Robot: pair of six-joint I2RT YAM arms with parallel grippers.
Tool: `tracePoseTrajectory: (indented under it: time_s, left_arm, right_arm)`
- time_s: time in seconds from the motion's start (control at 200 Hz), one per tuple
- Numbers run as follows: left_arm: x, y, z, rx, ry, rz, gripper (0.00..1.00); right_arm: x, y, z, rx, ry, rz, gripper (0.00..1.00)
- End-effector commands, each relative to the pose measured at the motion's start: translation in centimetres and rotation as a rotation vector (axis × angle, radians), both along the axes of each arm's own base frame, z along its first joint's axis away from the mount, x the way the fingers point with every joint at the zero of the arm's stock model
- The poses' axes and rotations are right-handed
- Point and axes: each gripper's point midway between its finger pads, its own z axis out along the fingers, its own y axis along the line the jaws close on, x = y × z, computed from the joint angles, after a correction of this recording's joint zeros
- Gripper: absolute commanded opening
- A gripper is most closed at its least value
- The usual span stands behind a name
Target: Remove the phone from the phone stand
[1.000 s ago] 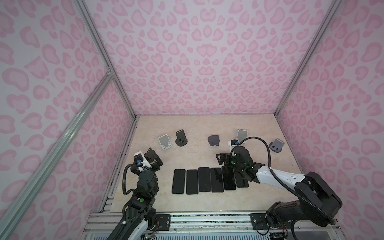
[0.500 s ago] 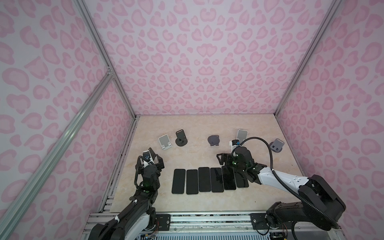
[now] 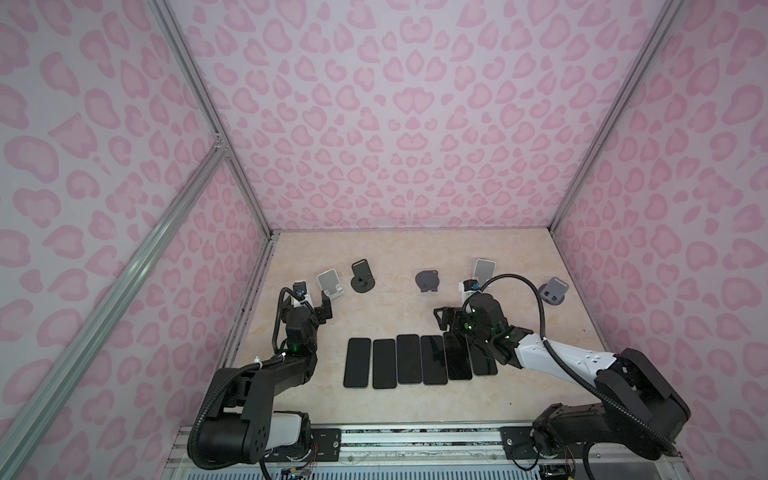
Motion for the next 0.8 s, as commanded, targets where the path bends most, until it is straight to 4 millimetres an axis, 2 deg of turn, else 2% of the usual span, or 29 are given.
tracePoseTrajectory:
  time_s: [0.0,0.075,0.5,0.695,0.795]
  left_arm:
    - [1.1,-0.3,0.6,-0.037,-0.045,-0.049,0.98]
    - [1.3,-0.2,-0.3,-0.054,-0.034,-0.054,0.98]
    - [1.9,0.0,-0.6,-0.080,-0.008,-0.071,0.97]
    - [1.9,0.0,-0.6,-0.081,-0.010,-0.071,0.98]
    - [1.9,0.1,-0.5,-0.080,-0.010,-0.069,0.98]
  right_arm:
    - [0.2,-0.2,-0.1,-0.017,-0.006,-0.007,0.88]
    - [0.3,-0.1,-0.1,-0.017,-0.007,-0.004,0.89]
    - [0.4,0.2,-0.7,-0.026,0.006,0.005,0.89]
    - [0.6,-0.7,0.1,-0.058,-0.044,-0.017,0.89]
    - [1.0,-1.5,-0.2,-0.087,-0.074,-0.051,0.89]
